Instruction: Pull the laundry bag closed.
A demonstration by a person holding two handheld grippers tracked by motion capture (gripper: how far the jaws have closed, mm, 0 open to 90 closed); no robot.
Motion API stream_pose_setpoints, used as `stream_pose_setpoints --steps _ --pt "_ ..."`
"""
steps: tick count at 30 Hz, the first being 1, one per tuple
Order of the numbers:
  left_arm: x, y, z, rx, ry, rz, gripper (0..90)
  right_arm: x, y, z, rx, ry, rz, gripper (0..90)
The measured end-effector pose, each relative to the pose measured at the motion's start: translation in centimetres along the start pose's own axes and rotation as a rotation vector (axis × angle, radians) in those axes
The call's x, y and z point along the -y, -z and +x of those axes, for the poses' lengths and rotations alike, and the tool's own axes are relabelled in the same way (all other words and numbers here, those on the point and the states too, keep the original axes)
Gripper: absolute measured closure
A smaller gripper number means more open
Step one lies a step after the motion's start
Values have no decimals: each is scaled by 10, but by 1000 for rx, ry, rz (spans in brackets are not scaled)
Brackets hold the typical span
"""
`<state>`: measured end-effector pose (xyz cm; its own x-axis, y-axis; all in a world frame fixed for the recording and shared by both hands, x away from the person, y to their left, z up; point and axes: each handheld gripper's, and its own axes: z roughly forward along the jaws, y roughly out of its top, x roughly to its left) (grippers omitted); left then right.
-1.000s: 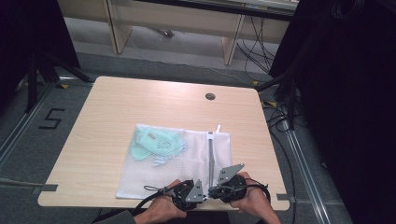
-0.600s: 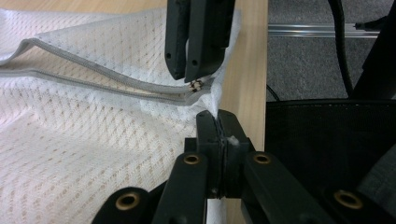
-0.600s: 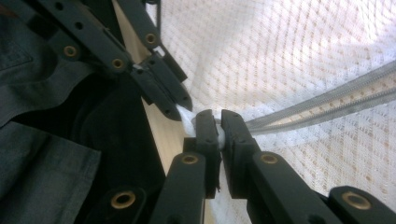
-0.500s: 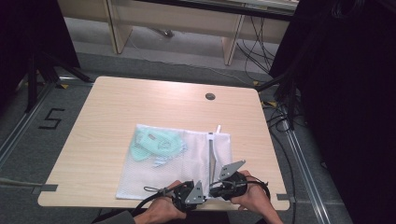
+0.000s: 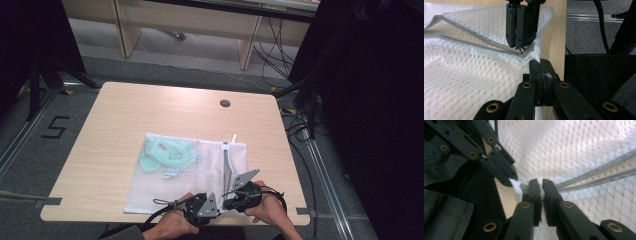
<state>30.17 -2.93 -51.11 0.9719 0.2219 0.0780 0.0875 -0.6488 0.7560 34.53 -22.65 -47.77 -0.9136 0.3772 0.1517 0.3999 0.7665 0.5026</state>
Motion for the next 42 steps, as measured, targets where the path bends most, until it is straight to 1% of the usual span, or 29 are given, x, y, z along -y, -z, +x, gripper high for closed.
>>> stream_pose_setpoints --steps 2,5,7,8,9,11,12,13,14,15,17,18,22,23,24,25,26,27,28,29,30,31,32,33,35,36,37,41,42 --pt "0 0 0 -8 -17 0 890 -1 -1 0 -2 -3 2 864" --pt "0 0 0 -7 -13 1 891 -2 -2 -1 -6 1 5 864" --pt "0 0 -1 -3 8 -7 891 -2 -3 -2 3 1 12 864" --pt "0 2 1 1 -10 9 891 -3 -4 -6 5 36 7 864" --pt "0 2 1 3 -3 6 891 -3 -4 -4 7 -2 20 865" --pt "-1 3 -1 5 12 -12 891 -4 -6 -6 46 -14 52 867" --pt "-1 3 -1 6 6 -13 891 -4 -6 -10 58 8 49 867" --pt "-1 5 0 9 -28 17 891 -4 -6 -11 47 -20 48 867" --pt "-1 3 -1 7 9 -8 891 -7 -5 -12 41 -25 39 867" --pt "-1 3 -1 7 9 -8 891 -7 -5 -12 41 -25 39 867" --pt "-1 4 1 10 4 -1 891 -8 -8 -16 57 31 33 867" --pt "0 3 0 10 19 -12 890 -9 -7 -14 59 10 42 867" --pt "-1 4 1 5 19 -11 890 -10 -9 -14 37 -15 41 867" --pt "-1 4 0 5 20 -14 890 -11 -9 -15 46 -3 45 867" --pt "-1 4 0 6 18 -12 890 -11 -9 -18 51 32 35 867" --pt "-1 4 0 7 20 -12 890 -12 -9 -18 46 30 36 867" --pt "-1 4 0 8 25 -15 890 -12 -9 -16 53 -3 43 867" --pt "-1 4 0 5 30 -18 890 -12 -9 -16 50 -10 45 867" --pt "-1 5 1 9 31 -14 890 -12 -9 -18 54 15 38 868" --pt "-1 8 3 10 5 6 890 -13 -9 -20 56 18 32 867" --pt "-1 7 1 5 32 -17 890 -13 -9 -19 48 -9 35 868" --pt "-1 8 2 9 33 -15 890 -13 -9 -19 48 -9 35 868" --pt "-1 8 2 11 36 -17 890 -14 -9 -23 52 31 25 868" --pt "-1 8 2 10 40 -21 890 -14 -9 -23 55 18 28 867" --pt "-1 8 2 8 38 -14 890 -15 -11 -24 49 29 24 867" --pt "-1 9 3 10 29 -3 890 -17 -11 -24 63 21 29 867" --pt "-1 8 2 13 39 -13 890 -17 -11 -24 63 21 29 867" --pt "-1 8 2 11 42 -17 889 -19 -12 -28 69 23 33 867" --pt "-1 9 3 7 29 -1 889 -20 -13 -30 63 42 23 867"
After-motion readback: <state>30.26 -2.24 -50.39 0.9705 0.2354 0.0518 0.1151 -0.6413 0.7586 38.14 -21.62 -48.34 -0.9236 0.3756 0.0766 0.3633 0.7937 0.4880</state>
